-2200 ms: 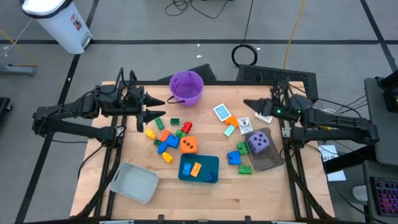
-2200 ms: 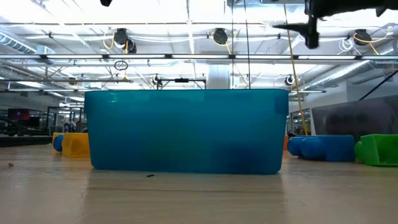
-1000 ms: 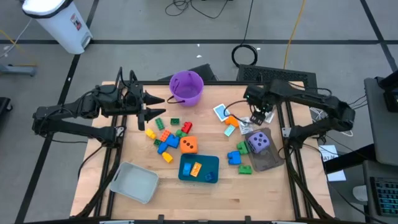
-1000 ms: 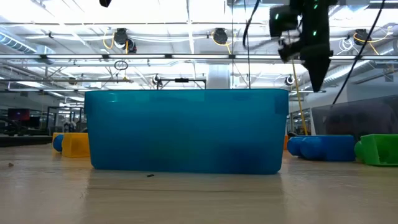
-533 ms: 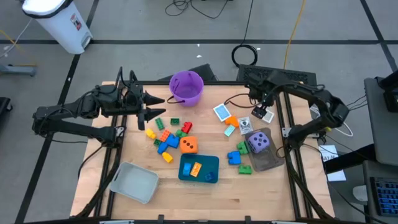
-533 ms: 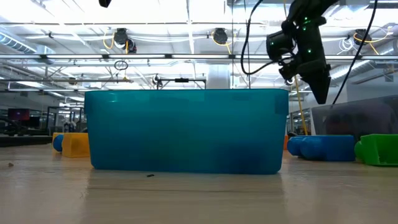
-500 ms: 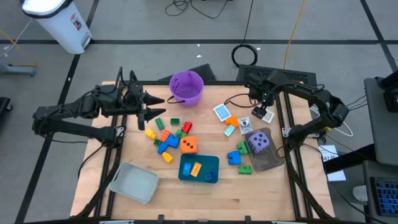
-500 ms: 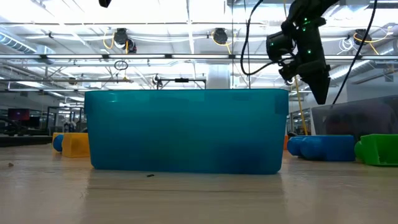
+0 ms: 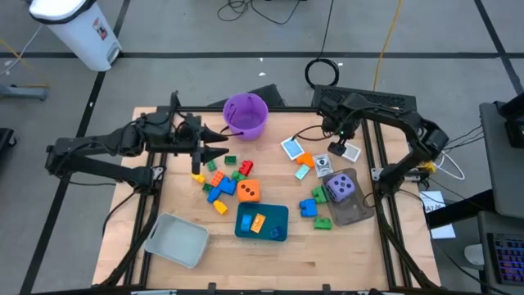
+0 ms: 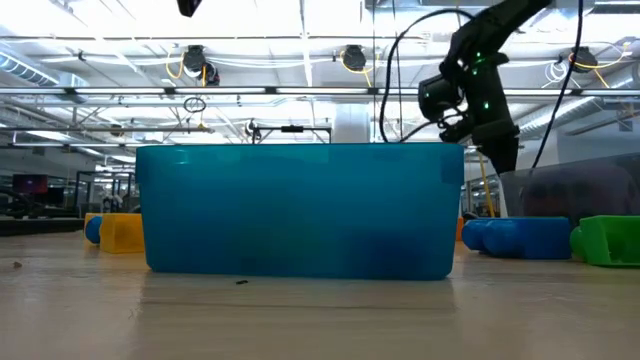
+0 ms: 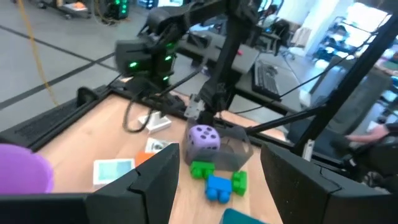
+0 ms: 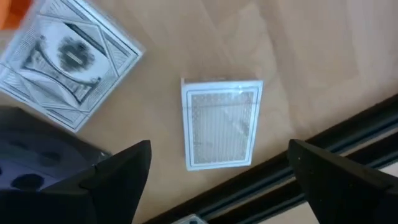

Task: Pick & Place Toys
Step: Put the brown deck of cards into the gray bin

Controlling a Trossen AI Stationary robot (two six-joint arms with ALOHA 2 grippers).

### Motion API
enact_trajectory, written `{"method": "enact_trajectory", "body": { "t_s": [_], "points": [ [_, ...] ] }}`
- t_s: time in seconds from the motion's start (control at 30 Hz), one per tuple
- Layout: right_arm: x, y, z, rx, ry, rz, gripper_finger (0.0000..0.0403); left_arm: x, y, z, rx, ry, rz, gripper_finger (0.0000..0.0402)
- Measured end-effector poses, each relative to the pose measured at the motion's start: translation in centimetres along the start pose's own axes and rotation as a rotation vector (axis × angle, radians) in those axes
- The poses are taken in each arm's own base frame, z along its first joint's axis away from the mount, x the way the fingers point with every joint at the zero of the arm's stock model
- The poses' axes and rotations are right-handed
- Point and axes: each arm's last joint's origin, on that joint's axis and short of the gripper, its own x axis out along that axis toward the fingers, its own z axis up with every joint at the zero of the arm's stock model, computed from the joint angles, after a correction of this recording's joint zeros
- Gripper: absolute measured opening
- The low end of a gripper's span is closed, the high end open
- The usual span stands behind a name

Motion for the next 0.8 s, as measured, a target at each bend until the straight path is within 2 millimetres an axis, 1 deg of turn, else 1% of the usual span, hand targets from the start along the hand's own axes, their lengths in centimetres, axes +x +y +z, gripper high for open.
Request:
{"method": "enact_trajectory", "body": {
  "t_s": [0.13, 0.27, 0.47, 0.6, 0.8],
  "points": [
    [1.5, -0.5, -0.2, 0.011, 0.063, 0.015, 0.0371, 0.3, 0.0, -0.2, -0.005, 0.019, -0.022, 0.0232],
    [2.5, -0.9, -0.4, 0.021, 0.068, 0.020, 0.0371, 0.8, 0.1, -0.4, -0.008, 0.036, -0.020, 0.0232],
    [3.6, -0.7, -0.6, -0.011, 0.064, 0.028, 0.0375, 0.7, 0.0, 0.0, -0.008, 0.002, -0.027, 0.0232],
    [4.7, -0.5, -0.8, -0.007, 0.068, 0.029, 0.0377, 0.7, 0.3, 0.1, -0.011, -0.001, -0.014, 0.0232],
    [5.7, -0.4, -1.0, -0.008, 0.055, 0.027, 0.0377, 0.7, 0.8, 0.2, -0.029, -0.009, 0.006, 0.0232]
  ]
}}
